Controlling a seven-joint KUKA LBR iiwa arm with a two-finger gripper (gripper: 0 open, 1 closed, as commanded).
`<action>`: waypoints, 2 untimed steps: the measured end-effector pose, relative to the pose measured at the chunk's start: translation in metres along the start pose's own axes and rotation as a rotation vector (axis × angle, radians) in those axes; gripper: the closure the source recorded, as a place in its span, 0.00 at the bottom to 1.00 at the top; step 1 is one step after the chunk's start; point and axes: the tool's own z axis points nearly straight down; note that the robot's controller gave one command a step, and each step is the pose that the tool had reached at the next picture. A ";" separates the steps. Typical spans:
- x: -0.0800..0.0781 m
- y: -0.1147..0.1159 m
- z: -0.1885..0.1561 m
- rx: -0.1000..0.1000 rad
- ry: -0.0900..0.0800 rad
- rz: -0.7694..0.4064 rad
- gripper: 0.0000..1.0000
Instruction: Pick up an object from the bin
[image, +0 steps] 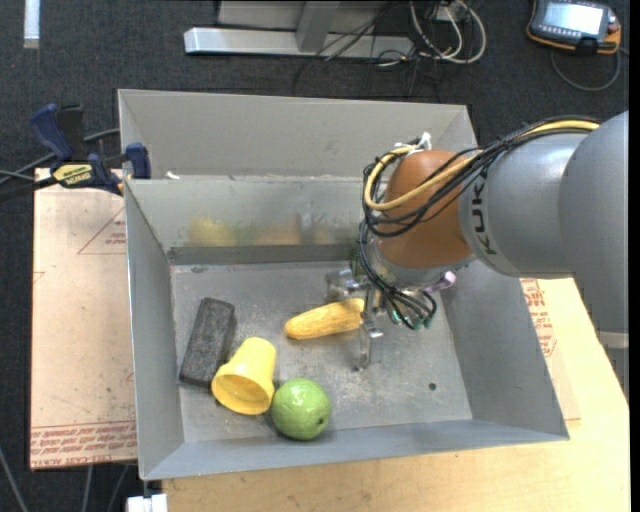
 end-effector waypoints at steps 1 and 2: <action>0.000 0.000 0.000 0.000 0.000 0.000 0.00; 0.030 -0.033 0.002 0.000 -0.001 -0.252 1.00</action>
Offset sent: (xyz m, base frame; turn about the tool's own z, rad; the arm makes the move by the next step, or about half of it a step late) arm -0.0213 -0.0389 -0.0019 -0.2560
